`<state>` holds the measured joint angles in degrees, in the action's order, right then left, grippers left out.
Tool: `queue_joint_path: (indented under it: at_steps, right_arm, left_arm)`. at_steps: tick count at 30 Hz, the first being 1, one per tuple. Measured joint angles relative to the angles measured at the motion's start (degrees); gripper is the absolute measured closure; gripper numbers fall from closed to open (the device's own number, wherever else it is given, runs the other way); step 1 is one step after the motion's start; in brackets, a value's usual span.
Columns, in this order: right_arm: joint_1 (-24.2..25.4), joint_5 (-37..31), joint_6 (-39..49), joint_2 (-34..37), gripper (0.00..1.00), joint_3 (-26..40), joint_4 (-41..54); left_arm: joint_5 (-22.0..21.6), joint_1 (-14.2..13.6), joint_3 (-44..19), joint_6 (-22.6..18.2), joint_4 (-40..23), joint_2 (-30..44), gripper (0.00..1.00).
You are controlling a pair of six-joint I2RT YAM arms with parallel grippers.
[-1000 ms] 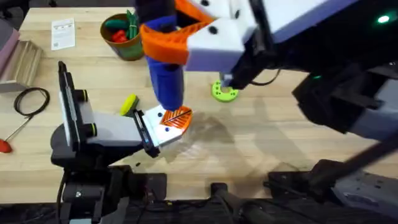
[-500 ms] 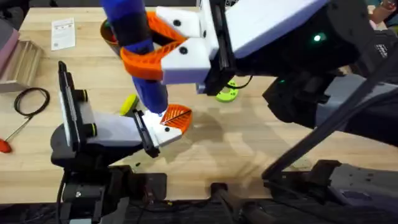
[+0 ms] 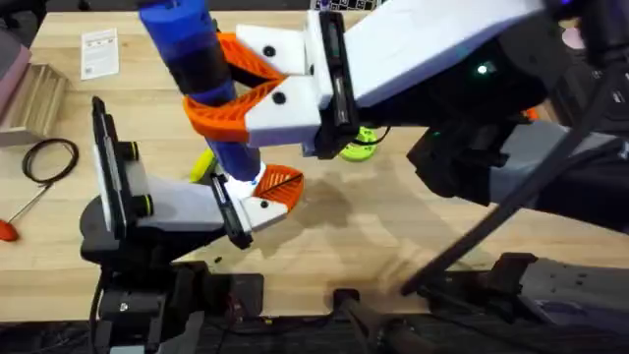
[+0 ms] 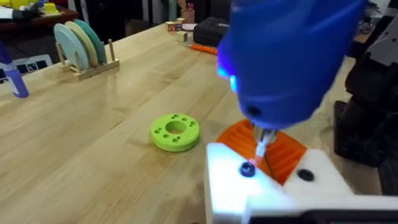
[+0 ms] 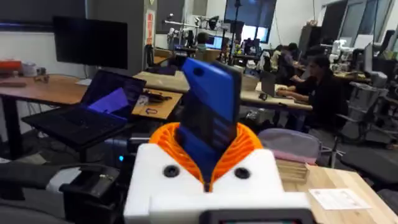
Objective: Pick up the gripper from the table and insert it into the empty holder that is missing its gripper. Then pick up a screw, insert it into the mounting hole, and use the screwdriver to tighten it. Finally, clean up the table by picking up the vegetable and placing it into the bucket.
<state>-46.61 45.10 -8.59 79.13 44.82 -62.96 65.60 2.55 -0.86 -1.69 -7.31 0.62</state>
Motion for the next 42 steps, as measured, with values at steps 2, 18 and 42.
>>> queue_joint_path:
  at_steps: [2, 18, 42]
  right_arm:
    - [0.0, 0.1, 0.2, 0.5, 0.976, 0.0, 0.0]
    - [0.0, 1.3, 1.1, 0.8, 0.976, 0.0, 0.0]
    - [0.0, 2.8, 2.2, 0.8, 0.976, 0.0, 0.0]
  left_arm:
    - [0.0, 0.0, 0.0, 0.0, 0.0, 0.0, 0.986]
    - [0.0, 0.0, 0.0, 0.0, 0.0, 0.0, 0.986]
    - [0.2, 0.0, 0.0, 0.0, 0.0, 0.0, 0.986]
